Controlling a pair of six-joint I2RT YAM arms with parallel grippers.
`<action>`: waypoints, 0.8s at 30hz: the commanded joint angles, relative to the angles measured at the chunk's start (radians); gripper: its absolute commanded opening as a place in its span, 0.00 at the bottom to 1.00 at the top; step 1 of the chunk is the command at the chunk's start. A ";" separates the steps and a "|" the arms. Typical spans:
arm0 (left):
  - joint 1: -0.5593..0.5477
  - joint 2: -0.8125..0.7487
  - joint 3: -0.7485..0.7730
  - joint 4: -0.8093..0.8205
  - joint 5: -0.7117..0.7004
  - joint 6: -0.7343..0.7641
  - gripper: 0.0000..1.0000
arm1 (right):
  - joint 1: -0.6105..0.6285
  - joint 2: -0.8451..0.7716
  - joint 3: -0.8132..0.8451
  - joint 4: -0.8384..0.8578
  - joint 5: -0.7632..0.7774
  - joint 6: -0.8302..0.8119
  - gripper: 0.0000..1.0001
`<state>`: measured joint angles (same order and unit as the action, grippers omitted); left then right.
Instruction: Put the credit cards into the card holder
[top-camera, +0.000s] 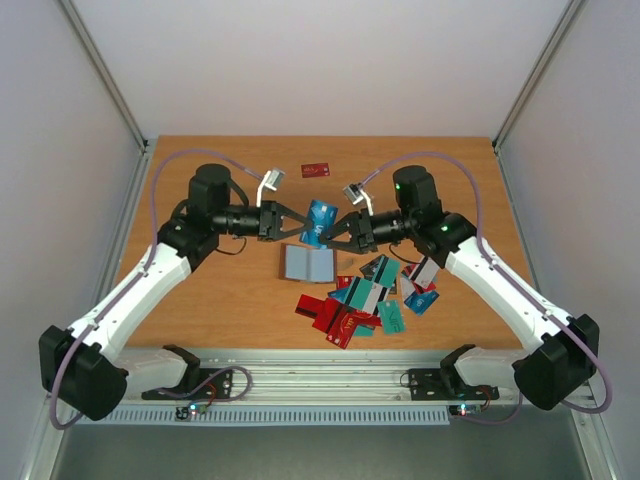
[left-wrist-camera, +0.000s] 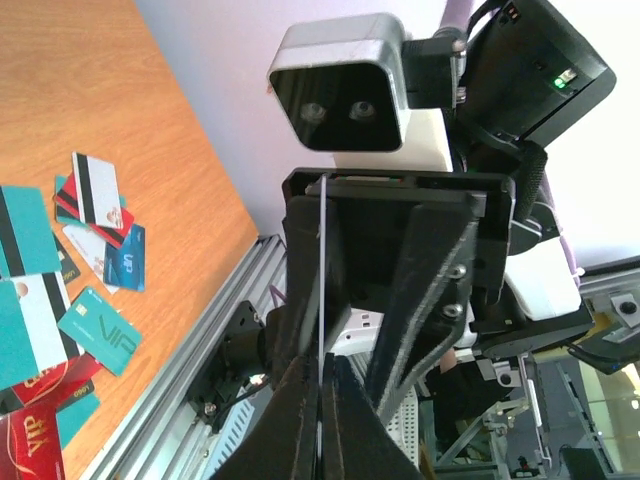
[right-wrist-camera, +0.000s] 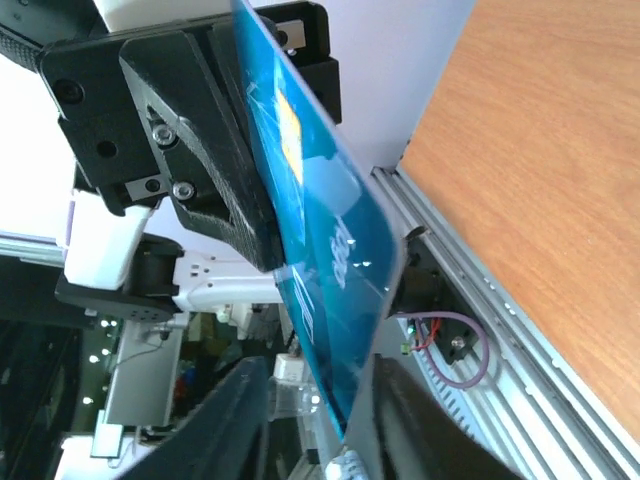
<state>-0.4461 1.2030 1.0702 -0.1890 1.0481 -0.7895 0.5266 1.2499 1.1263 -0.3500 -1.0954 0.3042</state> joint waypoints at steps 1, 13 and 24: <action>0.008 -0.011 -0.030 -0.009 -0.048 -0.010 0.00 | -0.017 0.027 0.052 -0.158 0.089 -0.105 0.44; 0.015 0.140 -0.033 -0.410 -0.330 0.306 0.00 | -0.048 0.178 -0.044 -0.231 0.293 -0.123 0.46; 0.022 0.375 -0.050 -0.444 -0.344 0.434 0.00 | -0.048 0.436 -0.015 -0.162 0.295 -0.165 0.37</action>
<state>-0.4335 1.5326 1.0321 -0.6159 0.7151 -0.4309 0.4824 1.6283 1.0889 -0.5472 -0.8070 0.1757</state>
